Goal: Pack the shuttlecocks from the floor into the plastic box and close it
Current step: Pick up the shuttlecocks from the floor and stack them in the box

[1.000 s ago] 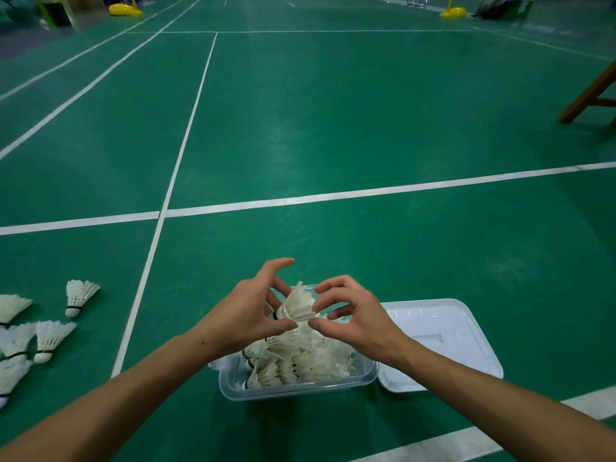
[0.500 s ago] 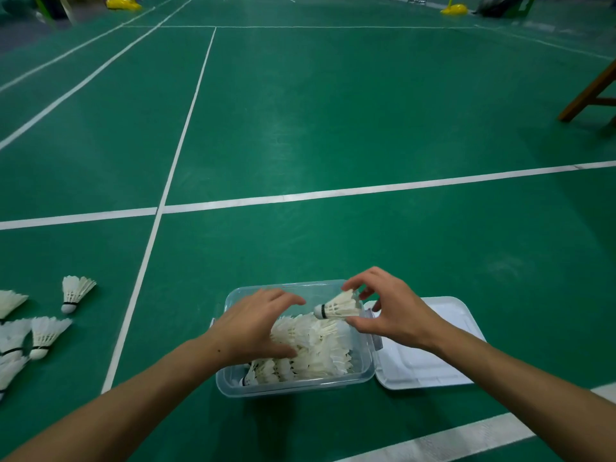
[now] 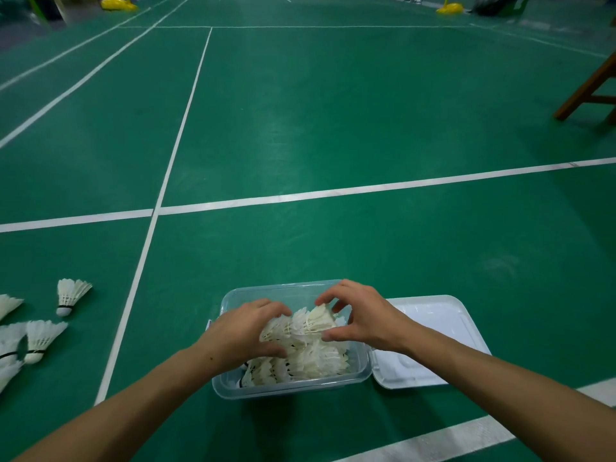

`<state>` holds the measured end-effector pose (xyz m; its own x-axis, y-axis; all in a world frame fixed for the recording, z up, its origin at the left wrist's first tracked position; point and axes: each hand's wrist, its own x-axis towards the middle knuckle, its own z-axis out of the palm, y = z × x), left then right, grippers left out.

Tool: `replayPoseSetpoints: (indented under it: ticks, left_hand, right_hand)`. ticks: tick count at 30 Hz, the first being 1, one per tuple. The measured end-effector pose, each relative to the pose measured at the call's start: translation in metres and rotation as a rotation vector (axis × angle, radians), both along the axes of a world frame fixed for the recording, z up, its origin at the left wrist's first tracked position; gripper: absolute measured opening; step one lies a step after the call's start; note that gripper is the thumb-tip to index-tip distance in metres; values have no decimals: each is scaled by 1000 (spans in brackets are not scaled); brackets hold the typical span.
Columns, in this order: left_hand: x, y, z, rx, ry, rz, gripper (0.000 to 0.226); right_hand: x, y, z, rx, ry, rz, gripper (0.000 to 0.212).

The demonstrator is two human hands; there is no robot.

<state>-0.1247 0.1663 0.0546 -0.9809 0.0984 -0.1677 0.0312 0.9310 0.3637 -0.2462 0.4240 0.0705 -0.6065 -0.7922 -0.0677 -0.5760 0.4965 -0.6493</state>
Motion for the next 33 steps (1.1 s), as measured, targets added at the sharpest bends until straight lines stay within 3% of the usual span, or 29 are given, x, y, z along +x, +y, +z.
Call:
replayPoseSetpoints:
  ticks: [5,14,17,33]
  left_hand:
    - [-2,4,-4,-73,28,2,59]
    - [-2,14,-3,-107,88,28,46]
    - [-1,14,-3,-104,70,21,45]
    - [-7,20,-18,-113,91,78,62]
  right_hand:
    - [-6,-3,1,38,-61,-52,65]
    - [-8,-19,2,-5,19,-24,53]
    - [-2,-15,-6,6,-44,-50,54]
    - [4,-16,-28,53,-207,-171,63]
